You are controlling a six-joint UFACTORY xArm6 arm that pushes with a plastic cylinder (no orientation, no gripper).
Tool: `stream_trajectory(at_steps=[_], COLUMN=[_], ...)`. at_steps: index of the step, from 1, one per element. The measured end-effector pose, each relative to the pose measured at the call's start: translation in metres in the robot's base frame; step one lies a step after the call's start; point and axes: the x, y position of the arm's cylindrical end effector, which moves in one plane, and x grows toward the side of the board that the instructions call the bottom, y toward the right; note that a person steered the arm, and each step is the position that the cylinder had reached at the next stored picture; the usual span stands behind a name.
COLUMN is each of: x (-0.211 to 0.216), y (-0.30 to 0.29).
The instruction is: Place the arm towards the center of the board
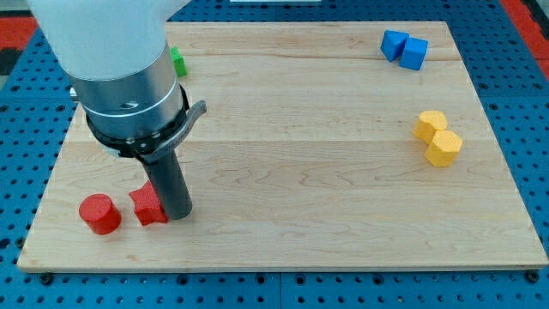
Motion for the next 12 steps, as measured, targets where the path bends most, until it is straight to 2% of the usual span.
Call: stream_trajectory(at_steps=[3, 4, 5, 9, 10, 12], x=[0.000, -0.002, -0.019, -0.035, -0.098, -0.155], y=[-0.028, -0.005, 0.059, 0.075, 0.111, 0.122])
